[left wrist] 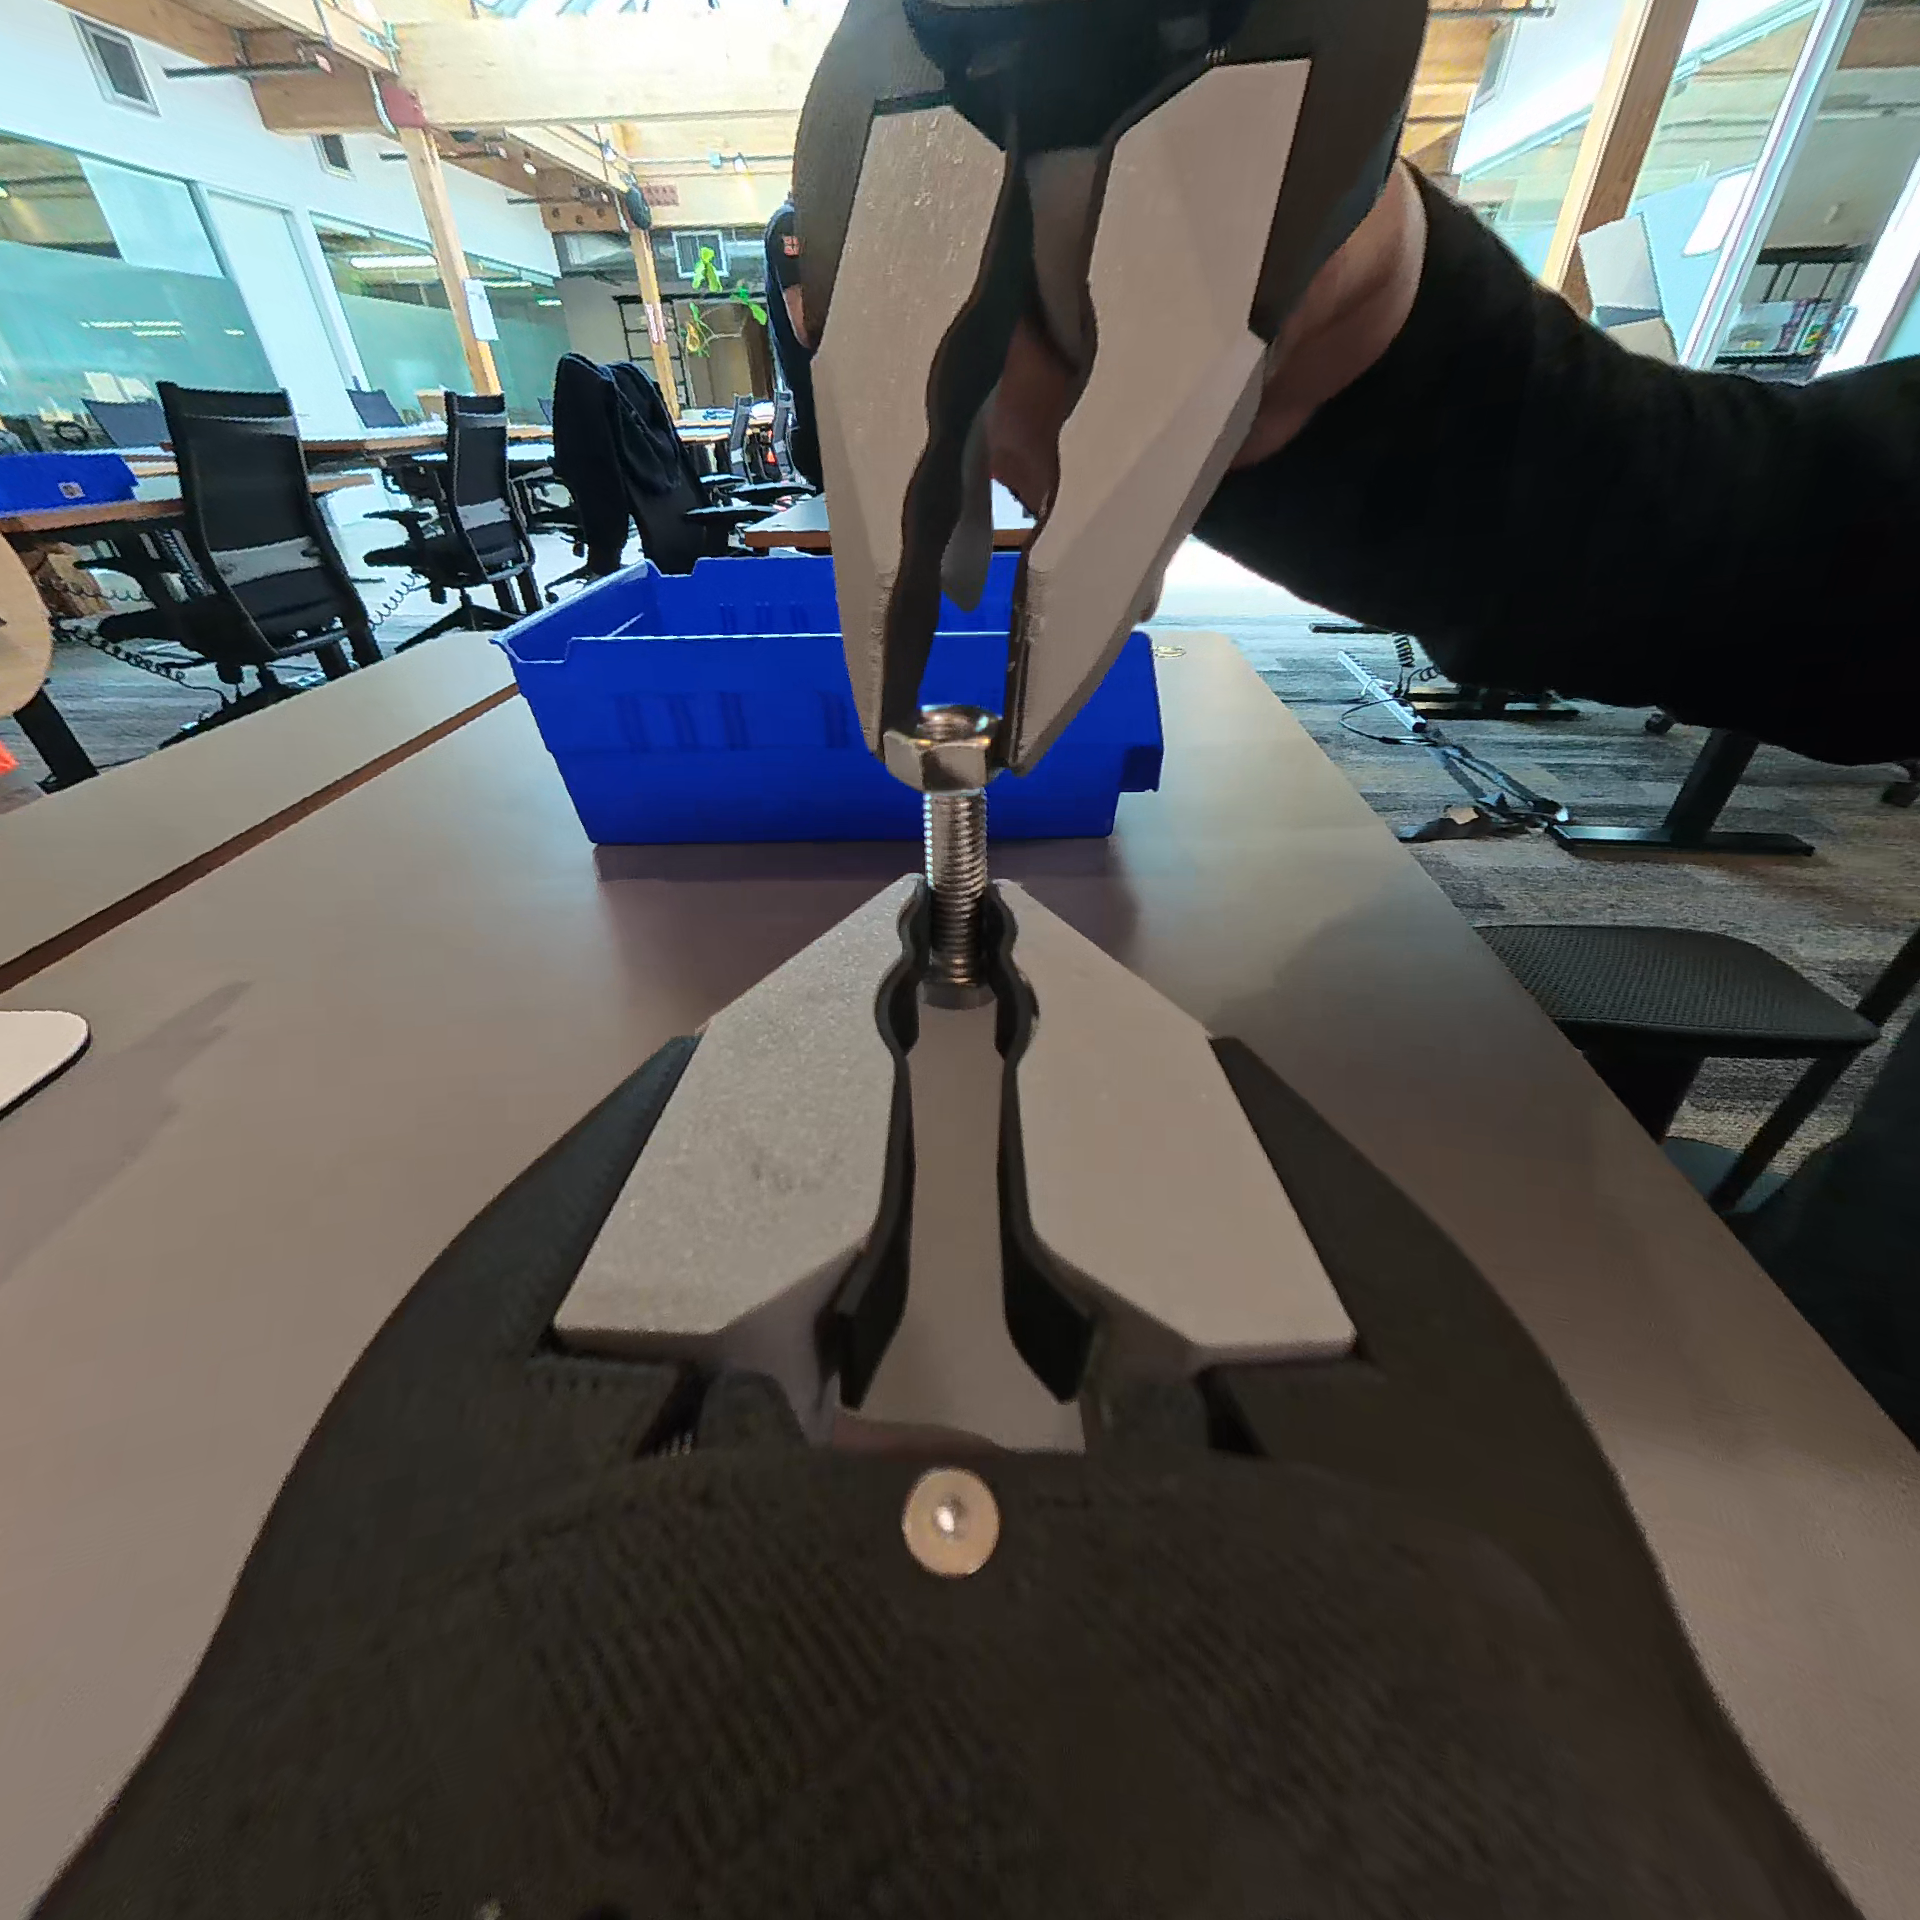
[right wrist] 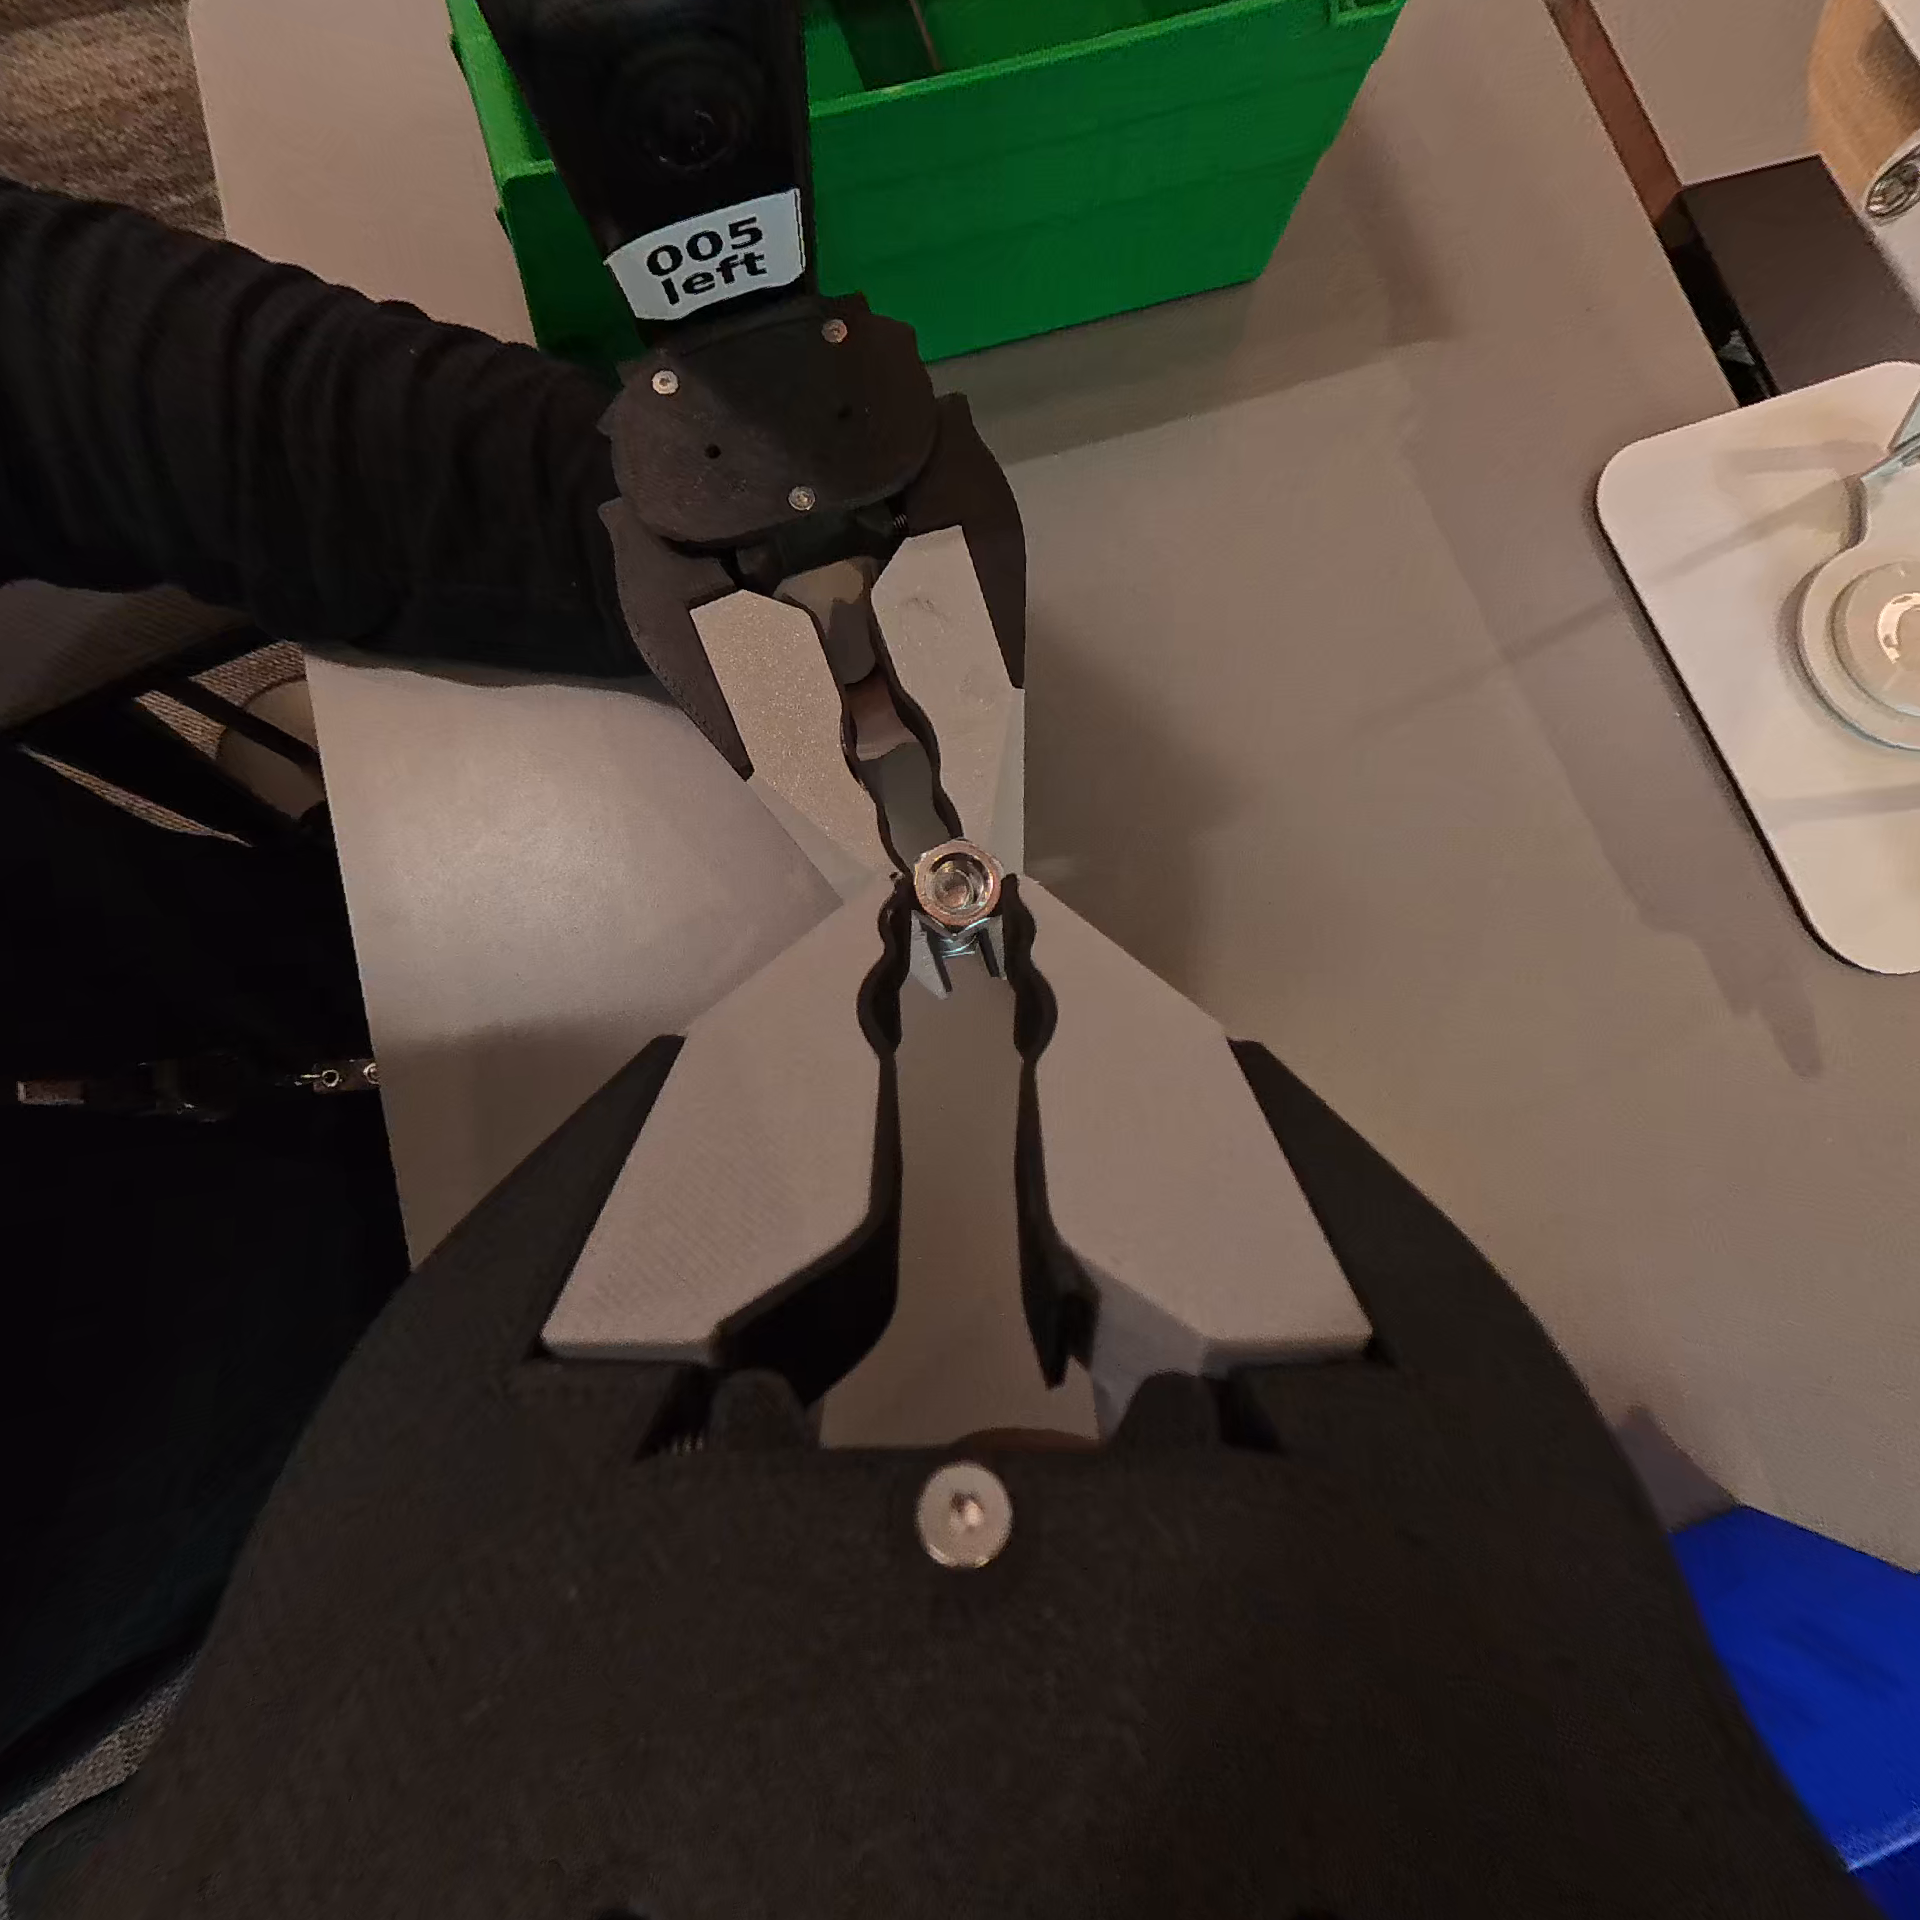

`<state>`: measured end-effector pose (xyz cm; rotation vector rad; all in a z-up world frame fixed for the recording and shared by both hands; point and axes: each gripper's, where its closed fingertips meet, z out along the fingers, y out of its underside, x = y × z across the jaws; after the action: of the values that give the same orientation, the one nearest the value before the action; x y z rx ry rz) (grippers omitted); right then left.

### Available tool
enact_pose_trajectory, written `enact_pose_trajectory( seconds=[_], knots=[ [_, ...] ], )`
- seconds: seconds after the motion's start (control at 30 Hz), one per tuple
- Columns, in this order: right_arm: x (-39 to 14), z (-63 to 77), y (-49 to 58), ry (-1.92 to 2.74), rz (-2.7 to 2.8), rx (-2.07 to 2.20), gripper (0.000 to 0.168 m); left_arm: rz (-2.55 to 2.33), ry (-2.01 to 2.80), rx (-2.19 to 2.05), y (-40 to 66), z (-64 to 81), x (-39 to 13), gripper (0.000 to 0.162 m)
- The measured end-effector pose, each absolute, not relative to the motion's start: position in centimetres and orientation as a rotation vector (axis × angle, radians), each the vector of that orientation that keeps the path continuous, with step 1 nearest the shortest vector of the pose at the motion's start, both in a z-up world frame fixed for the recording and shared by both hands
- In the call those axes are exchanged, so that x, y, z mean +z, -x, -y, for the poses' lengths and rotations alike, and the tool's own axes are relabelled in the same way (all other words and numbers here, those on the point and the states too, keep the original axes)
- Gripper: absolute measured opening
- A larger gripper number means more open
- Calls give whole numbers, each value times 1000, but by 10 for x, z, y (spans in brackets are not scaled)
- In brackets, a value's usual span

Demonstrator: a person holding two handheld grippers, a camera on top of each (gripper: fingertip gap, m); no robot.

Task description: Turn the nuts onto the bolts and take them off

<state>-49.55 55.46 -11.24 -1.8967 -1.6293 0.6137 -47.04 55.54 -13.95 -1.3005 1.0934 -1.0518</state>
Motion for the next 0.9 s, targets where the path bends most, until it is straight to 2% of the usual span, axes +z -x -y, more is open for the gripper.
enact_pose_trajectory(
  seconds=[0.9],
  knots=[
    [-117, -560, 496, 1928, 1549, 617, 14, -1054, 1321, -982, 470, -564, -140, 7]
  ],
)
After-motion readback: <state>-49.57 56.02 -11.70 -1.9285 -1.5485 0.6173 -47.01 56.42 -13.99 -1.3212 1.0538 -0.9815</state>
